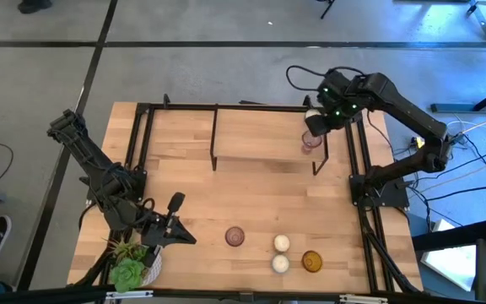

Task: Pick & Place candle stick holders
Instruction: Put the yellow candle on the shelf

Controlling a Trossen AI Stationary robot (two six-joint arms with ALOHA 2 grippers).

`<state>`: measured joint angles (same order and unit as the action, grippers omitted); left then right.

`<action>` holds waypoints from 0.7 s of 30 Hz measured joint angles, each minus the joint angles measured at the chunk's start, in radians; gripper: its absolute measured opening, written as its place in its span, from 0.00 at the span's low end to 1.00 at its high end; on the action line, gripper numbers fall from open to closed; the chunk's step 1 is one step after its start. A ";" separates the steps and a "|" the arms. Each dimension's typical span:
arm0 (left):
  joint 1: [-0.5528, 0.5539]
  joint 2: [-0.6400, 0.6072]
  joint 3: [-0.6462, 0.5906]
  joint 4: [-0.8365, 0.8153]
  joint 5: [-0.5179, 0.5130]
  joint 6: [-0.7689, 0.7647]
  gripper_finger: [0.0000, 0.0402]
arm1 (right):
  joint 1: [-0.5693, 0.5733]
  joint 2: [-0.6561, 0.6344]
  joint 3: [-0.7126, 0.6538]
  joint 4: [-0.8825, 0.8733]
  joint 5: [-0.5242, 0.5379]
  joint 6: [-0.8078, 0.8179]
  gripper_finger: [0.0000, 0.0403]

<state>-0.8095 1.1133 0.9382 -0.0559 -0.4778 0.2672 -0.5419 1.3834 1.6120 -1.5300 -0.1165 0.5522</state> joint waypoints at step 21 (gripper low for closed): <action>0.047 0.019 0.000 -0.001 0.027 -0.010 0.01 | 0.265 0.080 0.080 0.211 0.008 -0.040 0.34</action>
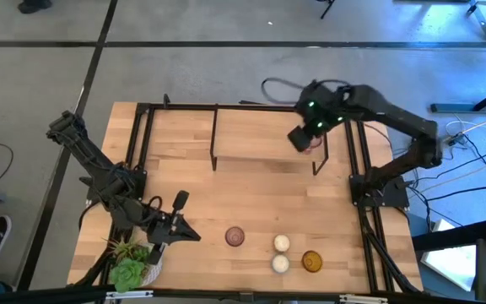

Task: Pick & Place candle stick holders
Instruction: Put the yellow candle on the shelf

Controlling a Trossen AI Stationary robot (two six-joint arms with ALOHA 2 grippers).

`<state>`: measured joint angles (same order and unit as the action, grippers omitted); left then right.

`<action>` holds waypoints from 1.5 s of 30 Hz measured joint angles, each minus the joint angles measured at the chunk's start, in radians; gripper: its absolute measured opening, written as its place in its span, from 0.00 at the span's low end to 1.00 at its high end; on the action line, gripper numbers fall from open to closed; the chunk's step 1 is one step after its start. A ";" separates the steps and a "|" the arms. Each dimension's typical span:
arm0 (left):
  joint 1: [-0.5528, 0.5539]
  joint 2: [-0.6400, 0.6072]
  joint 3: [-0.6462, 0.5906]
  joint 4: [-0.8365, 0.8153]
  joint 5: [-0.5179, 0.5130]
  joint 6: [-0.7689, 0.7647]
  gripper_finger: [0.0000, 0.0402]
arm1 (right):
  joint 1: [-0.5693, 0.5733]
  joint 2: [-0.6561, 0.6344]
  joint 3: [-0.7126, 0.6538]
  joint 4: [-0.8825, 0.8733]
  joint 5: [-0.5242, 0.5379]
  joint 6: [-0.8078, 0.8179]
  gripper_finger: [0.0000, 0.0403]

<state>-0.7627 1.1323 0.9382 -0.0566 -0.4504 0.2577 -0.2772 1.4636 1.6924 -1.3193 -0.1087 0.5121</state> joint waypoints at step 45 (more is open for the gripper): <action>0.006 0.013 0.000 0.008 0.007 0.017 0.01 | 0.049 0.106 -0.001 -0.199 0.201 0.045 0.34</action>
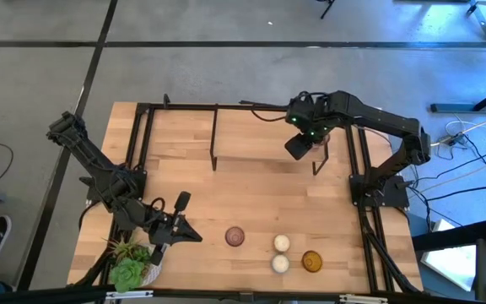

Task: Pick & Place candle stick holders
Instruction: Put the yellow candle on the shelf

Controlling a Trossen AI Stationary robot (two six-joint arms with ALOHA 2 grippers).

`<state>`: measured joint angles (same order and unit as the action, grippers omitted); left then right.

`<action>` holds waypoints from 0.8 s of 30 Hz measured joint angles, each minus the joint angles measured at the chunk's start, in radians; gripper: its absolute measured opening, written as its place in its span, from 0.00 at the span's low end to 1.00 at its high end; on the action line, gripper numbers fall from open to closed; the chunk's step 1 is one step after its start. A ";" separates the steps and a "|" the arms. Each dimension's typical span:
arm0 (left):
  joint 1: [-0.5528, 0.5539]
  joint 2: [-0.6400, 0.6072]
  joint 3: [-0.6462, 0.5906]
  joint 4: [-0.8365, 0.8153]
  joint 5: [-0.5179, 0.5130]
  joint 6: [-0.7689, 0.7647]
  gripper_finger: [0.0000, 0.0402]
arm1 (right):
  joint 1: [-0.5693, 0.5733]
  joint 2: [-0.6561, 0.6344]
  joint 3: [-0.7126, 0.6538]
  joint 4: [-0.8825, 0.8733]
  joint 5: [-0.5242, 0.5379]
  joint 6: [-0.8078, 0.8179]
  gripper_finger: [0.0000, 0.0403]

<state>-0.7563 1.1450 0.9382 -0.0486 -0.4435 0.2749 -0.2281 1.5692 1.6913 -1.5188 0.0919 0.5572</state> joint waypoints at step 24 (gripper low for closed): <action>-0.009 0.000 0.000 0.013 -0.004 -0.013 0.01 | 0.740 -0.001 0.121 0.400 0.185 -0.062 0.34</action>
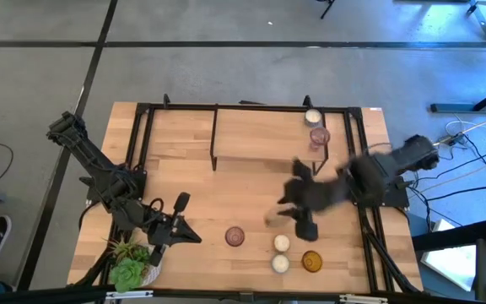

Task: Pick & Place candle stick holders
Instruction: Put the yellow candle on the shelf

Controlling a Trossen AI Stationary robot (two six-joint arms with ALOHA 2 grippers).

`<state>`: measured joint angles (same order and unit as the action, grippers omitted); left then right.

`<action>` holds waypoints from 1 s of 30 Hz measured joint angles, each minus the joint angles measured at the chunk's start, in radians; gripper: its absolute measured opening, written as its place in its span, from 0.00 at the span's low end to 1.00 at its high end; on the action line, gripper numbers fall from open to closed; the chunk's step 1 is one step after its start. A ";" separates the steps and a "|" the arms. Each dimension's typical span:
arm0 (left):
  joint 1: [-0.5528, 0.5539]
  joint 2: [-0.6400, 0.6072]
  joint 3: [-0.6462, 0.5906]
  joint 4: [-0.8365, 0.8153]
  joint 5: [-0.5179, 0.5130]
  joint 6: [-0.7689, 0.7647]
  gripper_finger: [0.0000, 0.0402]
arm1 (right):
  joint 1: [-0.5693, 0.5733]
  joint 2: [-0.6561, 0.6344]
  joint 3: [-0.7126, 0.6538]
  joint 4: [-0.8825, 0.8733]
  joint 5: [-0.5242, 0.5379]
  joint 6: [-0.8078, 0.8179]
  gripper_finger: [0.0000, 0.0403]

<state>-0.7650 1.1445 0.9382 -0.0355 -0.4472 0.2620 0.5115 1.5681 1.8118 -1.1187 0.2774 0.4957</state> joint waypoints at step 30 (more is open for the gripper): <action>0.027 -0.001 0.000 0.066 -0.004 0.073 0.01 | 0.475 0.082 -0.385 0.382 -0.095 0.503 0.34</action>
<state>-0.7381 1.1439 0.9386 0.0306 -0.4510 0.3355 0.9869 1.6497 1.4269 -0.7364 0.1823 0.9986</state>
